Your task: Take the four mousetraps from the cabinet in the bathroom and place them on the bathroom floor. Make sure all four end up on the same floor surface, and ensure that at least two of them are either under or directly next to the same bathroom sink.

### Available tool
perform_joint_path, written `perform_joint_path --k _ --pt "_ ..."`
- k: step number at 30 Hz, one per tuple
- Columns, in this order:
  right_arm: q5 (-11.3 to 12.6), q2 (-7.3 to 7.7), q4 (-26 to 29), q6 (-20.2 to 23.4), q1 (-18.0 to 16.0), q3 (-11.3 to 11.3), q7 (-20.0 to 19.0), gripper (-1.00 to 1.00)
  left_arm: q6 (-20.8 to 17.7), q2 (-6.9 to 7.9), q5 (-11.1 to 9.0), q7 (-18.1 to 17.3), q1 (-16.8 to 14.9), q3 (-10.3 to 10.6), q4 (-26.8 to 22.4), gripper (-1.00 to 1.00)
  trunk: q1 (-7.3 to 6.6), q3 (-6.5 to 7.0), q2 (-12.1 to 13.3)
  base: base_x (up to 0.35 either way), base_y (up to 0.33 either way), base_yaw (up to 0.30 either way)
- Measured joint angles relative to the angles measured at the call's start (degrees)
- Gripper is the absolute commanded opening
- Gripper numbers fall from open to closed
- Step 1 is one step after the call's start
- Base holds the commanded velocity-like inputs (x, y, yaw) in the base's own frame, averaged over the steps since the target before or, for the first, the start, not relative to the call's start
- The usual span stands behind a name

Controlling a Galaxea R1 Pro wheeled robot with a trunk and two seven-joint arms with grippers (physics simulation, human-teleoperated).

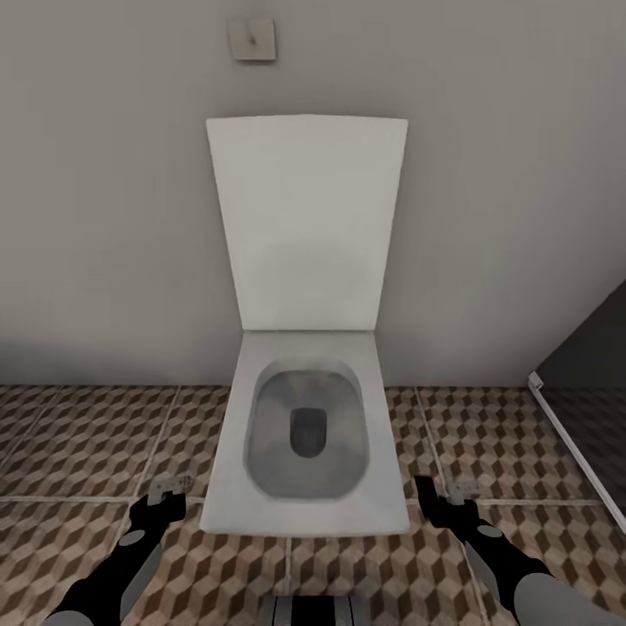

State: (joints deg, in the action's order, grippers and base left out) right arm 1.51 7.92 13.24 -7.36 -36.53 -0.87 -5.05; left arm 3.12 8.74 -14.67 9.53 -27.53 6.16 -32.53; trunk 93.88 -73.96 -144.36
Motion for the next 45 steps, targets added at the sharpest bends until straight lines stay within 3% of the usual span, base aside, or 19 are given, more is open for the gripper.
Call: perform_joint_path --k 6,11,17,41,45 --pt "0.07 0.12 0.0 -0.07 0.0 0.07 0.57 -1.0 0.27 -0.34 -0.14 -0.39 0.01 0.02 0.07 -1.0 0.02 -0.23 -0.02 0.0 0.0 0.0" --pt "0.12 0.15 0.0 -0.08 0.0 0.08 4.3 -1.0 0.47 -0.51 -0.47 -0.54 0.04 0.02 0.05 -1.0 0.02 -0.23 -0.02 0.0 0.0 0.0" --pt "0.08 0.15 0.0 -0.05 0.0 0.08 5.11 -1.0 0.53 -0.49 -0.48 -0.53 0.03 0.02 0.02 -1.0 0.02 -0.23 -0.02 0.0 0.0 0.0" --pt "0.03 0.14 -0.01 -0.02 0.0 0.0 5.21 -1.0 0.62 0.06 -0.47 0.08 -0.04 -0.06 -0.44 -1.0 0.64 -5.54 -0.34 0.0 0.0 0.0" --pt "0.02 0.15 -0.01 -0.08 0.0 0.01 5.16 -1.0 0.66 0.08 -0.47 0.08 -0.04 -0.95 -0.48 -1.0 0.75 -6.43 -0.39 0.0 0.0 0.0"
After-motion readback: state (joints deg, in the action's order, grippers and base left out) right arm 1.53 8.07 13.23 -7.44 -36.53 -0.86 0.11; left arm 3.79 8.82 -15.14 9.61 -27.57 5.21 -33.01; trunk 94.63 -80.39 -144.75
